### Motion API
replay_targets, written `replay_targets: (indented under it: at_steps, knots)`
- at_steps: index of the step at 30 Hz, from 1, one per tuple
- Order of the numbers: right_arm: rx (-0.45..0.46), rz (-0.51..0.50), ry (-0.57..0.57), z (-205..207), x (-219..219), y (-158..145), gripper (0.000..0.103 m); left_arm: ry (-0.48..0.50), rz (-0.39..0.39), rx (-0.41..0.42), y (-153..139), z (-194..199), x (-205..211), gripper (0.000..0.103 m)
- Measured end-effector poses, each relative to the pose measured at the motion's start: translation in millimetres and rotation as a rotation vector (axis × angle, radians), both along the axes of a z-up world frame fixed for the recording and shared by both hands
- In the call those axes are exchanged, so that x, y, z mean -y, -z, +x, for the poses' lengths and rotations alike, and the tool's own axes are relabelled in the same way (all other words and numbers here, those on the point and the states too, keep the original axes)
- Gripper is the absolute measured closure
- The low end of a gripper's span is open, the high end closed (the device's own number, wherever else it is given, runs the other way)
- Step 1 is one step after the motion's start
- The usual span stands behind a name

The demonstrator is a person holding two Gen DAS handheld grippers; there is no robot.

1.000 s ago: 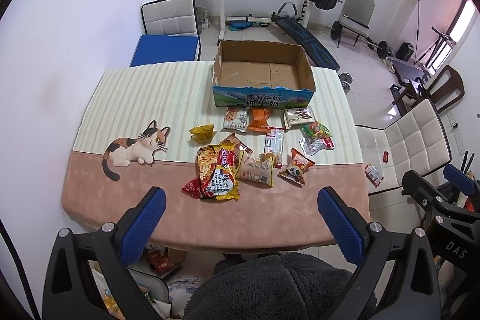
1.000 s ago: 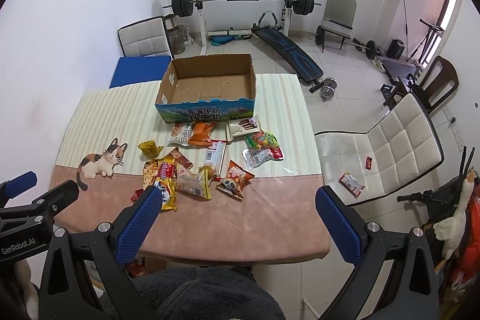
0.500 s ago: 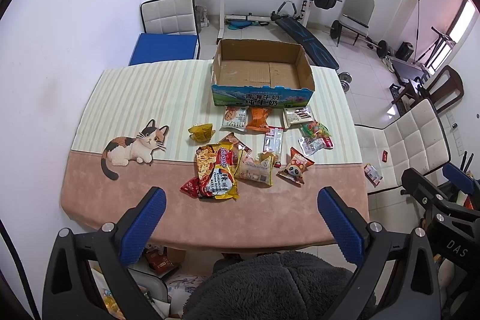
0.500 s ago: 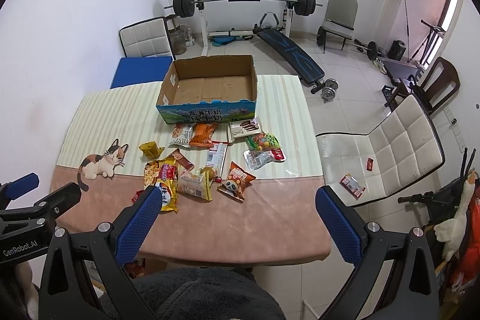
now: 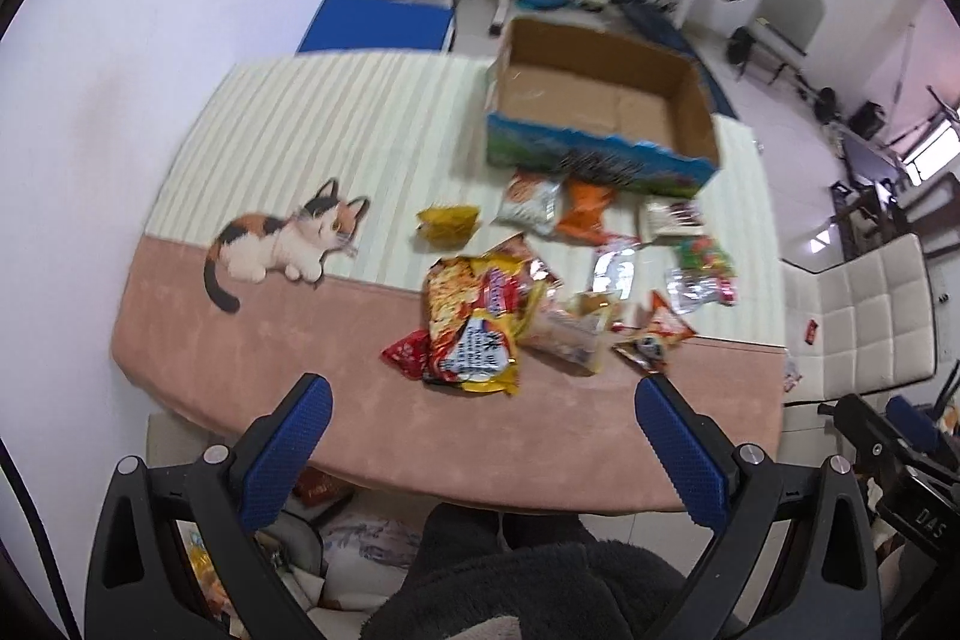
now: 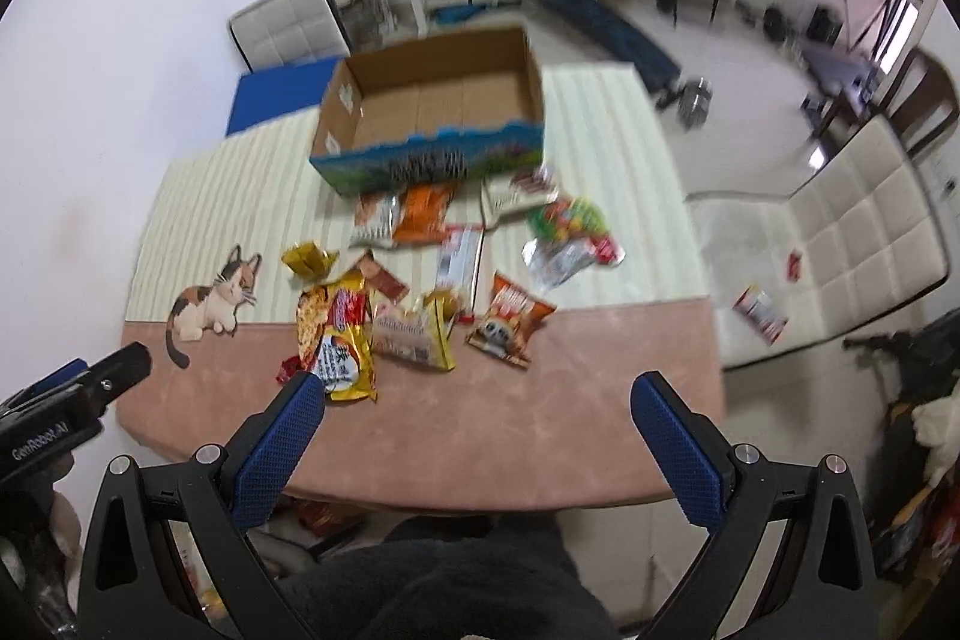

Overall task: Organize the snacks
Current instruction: 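Grasp the Sedaap noodle pack with left tool while right tool grasps clear bread bag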

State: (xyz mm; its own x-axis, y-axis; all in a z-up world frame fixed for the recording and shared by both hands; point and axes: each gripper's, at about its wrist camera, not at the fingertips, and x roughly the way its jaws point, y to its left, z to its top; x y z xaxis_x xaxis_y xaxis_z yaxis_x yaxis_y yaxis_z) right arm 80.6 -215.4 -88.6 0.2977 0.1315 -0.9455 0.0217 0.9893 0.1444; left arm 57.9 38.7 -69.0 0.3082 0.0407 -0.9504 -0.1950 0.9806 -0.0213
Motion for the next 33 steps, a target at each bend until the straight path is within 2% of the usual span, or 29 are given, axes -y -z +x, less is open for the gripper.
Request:
replay_targets:
  at_steps: [3,7,16,18,22,24,26,27,29,30,32,33]
  knots:
    - [-0.069,-0.009,-0.047,22,-14,45,0.000,-0.025,0.011,-0.071,36,16,-19,0.000]
    - [-0.146,-0.079,-0.189,48,-48,106,0.000,-0.048,0.047,-0.154,88,34,-39,0.000]
    - [-0.156,-0.356,-0.655,79,-151,207,0.000,-0.088,0.063,-0.315,186,49,-71,0.000]
    - [-0.149,-0.455,-0.776,75,-176,234,0.001,-0.095,0.059,-0.343,202,45,-75,0.000]
    - [-0.191,-0.590,-0.929,64,-203,285,0.007,-0.112,0.056,-0.388,229,35,-85,0.000]
    - [-0.223,-0.646,-0.955,61,-206,305,0.016,-0.117,0.057,-0.400,238,30,-90,0.000]
    - [-0.230,-0.690,-0.958,62,-207,319,0.019,-0.114,0.058,-0.405,244,25,-93,0.000]
    - [-0.249,-0.693,-0.939,64,-205,324,0.028,-0.111,0.060,-0.405,246,24,-94,0.000]
    - [-0.283,-0.681,-0.860,72,-200,332,0.038,-0.106,0.050,-0.403,249,23,-97,0.000]
    - [-0.315,-0.635,-0.774,81,-190,331,0.046,-0.104,0.045,-0.403,249,22,-98,0.000]
    - [-0.392,-0.495,-0.613,92,-167,329,0.049,-0.096,0.035,-0.396,251,25,-99,0.000]
    - [-0.454,-0.381,-0.476,101,-146,327,0.049,-0.090,0.022,-0.391,251,27,-100,0.000]
